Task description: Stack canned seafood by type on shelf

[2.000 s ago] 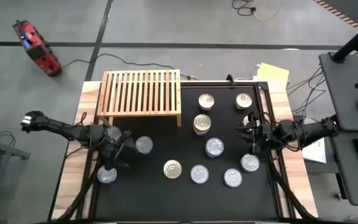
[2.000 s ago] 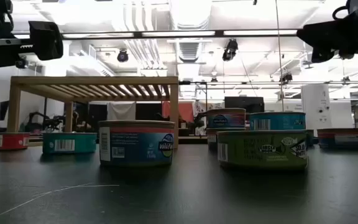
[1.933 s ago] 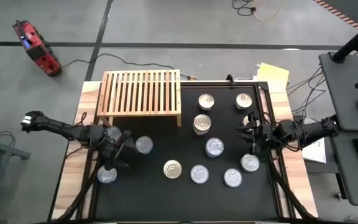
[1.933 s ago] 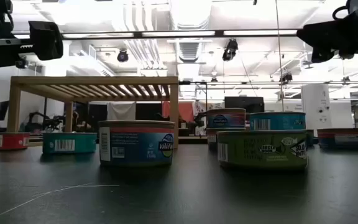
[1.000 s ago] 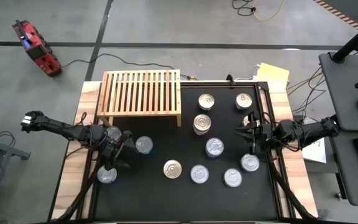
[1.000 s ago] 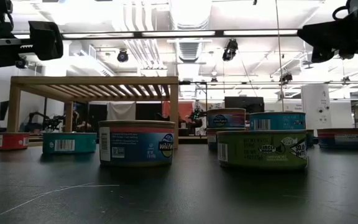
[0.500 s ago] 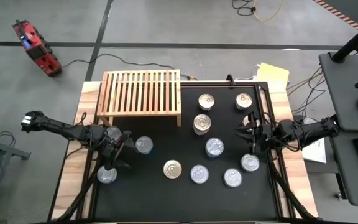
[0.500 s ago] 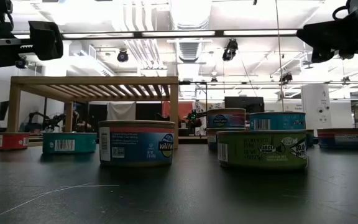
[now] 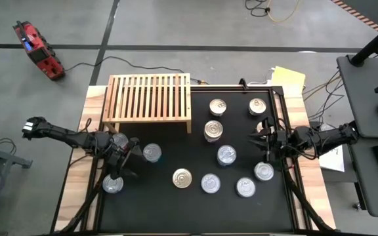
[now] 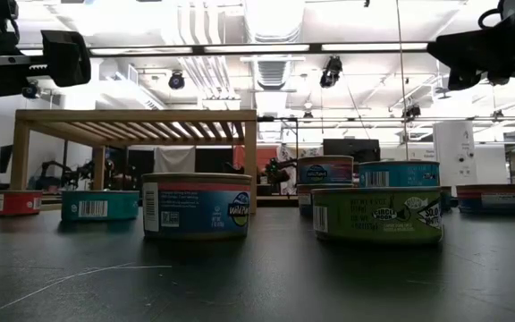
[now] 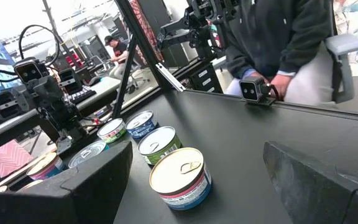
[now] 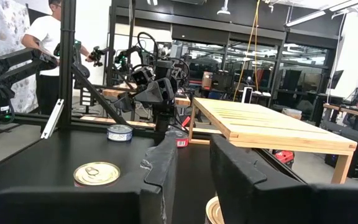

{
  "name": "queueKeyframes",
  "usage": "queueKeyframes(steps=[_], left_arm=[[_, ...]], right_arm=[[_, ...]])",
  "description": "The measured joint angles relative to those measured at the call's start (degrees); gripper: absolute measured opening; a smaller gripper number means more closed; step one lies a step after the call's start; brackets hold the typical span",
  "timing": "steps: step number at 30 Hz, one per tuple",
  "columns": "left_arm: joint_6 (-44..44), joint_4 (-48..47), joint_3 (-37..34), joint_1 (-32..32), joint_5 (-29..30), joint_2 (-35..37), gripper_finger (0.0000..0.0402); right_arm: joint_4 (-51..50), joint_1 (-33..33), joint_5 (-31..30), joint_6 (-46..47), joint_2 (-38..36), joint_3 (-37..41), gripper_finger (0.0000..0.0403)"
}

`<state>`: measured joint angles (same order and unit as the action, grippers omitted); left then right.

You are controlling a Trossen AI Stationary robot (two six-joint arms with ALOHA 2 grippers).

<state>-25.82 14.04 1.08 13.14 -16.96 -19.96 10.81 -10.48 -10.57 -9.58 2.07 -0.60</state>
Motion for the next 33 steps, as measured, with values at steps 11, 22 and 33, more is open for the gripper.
queueKeyframes(steps=[11,22,33], left_arm=[[0.0,0.0,0.0,0.0,0.0,0.0,0.0346],[0.0,0.0,0.0,0.0,0.0,0.0,0.0346],[0.0,0.0,0.0,0.0,0.0,0.0,0.0346]], right_arm=[[0.0,0.0,0.0,0.0,0.0,0.0,0.0064],[0.0,0.0,0.0,0.0,0.0,0.0,0.0089],[0.0,0.0,0.0,0.0,0.0,0.0,0.0103]])
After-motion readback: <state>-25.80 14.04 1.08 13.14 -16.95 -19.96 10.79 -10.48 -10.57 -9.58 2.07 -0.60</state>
